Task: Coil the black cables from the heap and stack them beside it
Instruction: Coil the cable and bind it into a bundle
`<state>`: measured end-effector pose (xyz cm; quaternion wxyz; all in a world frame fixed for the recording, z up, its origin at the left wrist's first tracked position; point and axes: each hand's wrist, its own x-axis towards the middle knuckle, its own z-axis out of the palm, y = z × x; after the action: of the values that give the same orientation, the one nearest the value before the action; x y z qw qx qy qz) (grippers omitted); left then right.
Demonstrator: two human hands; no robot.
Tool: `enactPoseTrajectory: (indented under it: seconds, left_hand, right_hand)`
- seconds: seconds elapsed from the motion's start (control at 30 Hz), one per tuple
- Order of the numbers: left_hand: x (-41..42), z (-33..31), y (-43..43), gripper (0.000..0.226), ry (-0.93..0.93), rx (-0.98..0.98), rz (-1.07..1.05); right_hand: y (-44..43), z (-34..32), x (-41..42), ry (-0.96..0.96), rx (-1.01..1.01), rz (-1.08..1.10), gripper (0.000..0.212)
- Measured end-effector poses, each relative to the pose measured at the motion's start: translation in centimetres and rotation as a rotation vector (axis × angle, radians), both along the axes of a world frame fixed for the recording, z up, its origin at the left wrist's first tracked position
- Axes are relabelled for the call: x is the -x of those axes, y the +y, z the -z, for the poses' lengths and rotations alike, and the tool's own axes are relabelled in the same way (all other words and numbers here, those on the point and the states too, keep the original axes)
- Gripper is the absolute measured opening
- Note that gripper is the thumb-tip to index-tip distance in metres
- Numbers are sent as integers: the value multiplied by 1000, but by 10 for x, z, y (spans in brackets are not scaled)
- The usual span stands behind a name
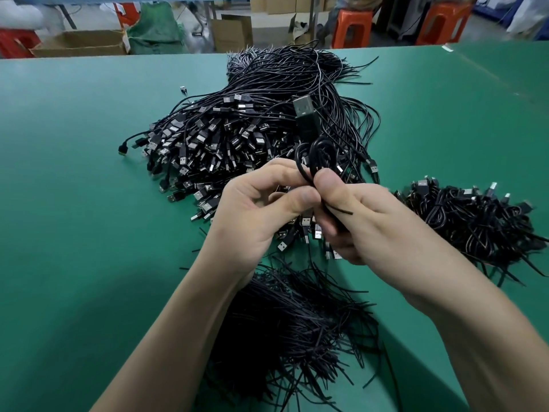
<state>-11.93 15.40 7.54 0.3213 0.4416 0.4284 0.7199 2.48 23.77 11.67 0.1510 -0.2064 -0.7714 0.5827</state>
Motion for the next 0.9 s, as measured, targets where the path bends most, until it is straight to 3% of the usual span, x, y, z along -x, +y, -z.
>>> enactPoseTrajectory:
  seconds: [0.2,0.37,0.67,0.9]
  left_hand:
    - [-10,-3,-2,32,-48,34,36]
    - [-16,-10,-5,18,4,42,78]
    - [-18,-17,-9,19,31,70,18]
    - [-16,-11,-4,27,57,81,-59]
  right_hand:
    - [2,3,-2,18,257,-168,54]
    - [6,1,-8,43,461,-242,51]
    - [10,5,-6,188,886,-524,36]
    - [11,7,-4,243,963,-551,20]
